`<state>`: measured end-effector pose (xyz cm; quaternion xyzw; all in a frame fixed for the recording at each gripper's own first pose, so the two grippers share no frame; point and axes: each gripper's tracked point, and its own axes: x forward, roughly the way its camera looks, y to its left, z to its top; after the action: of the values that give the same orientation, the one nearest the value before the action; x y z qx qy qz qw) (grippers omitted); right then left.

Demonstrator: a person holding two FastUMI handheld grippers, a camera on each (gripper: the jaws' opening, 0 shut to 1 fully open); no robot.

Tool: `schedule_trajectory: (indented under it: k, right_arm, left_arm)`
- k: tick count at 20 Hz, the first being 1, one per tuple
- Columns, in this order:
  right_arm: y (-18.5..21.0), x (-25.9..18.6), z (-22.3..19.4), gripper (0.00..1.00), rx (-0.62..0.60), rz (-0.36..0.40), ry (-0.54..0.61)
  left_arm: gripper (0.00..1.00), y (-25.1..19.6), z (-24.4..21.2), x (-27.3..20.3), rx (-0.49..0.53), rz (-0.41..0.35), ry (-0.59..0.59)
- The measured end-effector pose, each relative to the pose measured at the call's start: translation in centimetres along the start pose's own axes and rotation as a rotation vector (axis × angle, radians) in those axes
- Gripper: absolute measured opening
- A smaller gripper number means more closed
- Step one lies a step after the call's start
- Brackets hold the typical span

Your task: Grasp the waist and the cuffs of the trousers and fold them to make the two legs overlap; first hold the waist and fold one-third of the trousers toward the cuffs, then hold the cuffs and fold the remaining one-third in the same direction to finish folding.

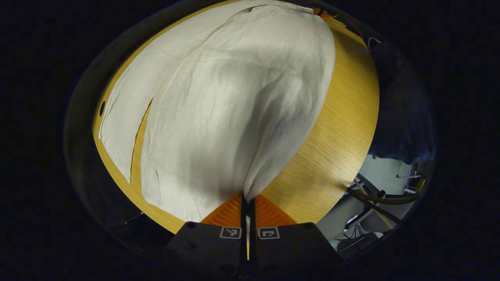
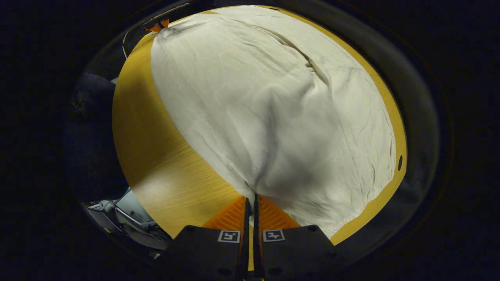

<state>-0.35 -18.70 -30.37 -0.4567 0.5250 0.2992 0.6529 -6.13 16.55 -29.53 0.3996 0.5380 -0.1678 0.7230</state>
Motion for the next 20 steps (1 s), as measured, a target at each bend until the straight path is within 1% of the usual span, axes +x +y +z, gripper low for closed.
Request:
schedule_trajectory:
  k: [2,3,5,6,8,9,10,12,15,18,20]
  right_arm:
    - [-0.2,-0.4,0.4,0.07,0.006,-0.025,-0.028]
    - [-0.3,-0.1,0.3,0.04,0.018,-0.035,-0.039]
    - [-0.4,-0.2,0.3,0.04,0.057,-0.065,-0.057]
    - [-0.6,-0.3,0.3,0.04,0.089,-0.096,-0.065]
    - [-0.8,-0.8,0.7,0.04,0.143,-0.146,-0.098]
    - [-1.1,-1.4,1.0,0.04,0.191,-0.175,-0.131]
    - [-1.4,-2.0,1.3,0.04,0.239,-0.2,-0.157]
    - [-2.2,-3.2,2.0,0.04,0.374,-0.23,-0.191]
    - [-4.7,-5.7,3.9,0.04,0.571,-0.301,-0.281]
    - [-7.3,-8.1,5.8,0.03,0.768,-0.344,-0.387]
    - [-9.1,-9.6,6.9,0.04,0.853,-0.375,-0.44]
  left_arm:
    - [0.01,-0.1,0.1,0.0,-0.013,-0.004,0.003]
    - [0.01,-0.1,0.2,0.0,-0.018,-0.006,0.0]
    - [0.0,-0.2,0.1,0.0,-0.027,-0.003,-0.004]
    - [0.0,-0.2,0.3,-0.1,-0.035,0.009,-0.014]
    - [0.0,0.5,0.7,-0.2,-0.077,0.064,-0.057]
    - [0.0,0.8,1.2,-0.3,-0.135,0.093,-0.1]
    - [0.0,0.7,1.5,-0.3,-0.192,0.099,-0.137]
    - [0.0,1.1,2.5,-0.8,-0.327,0.117,-0.214]
    - [0.0,3.3,4.9,-2.6,-0.526,0.18,-0.357]
    - [0.0,7.8,8.0,-5.7,-0.717,0.308,-0.538]
    - [0.0,11.4,9.7,-7.9,-0.825,0.39,-0.638]
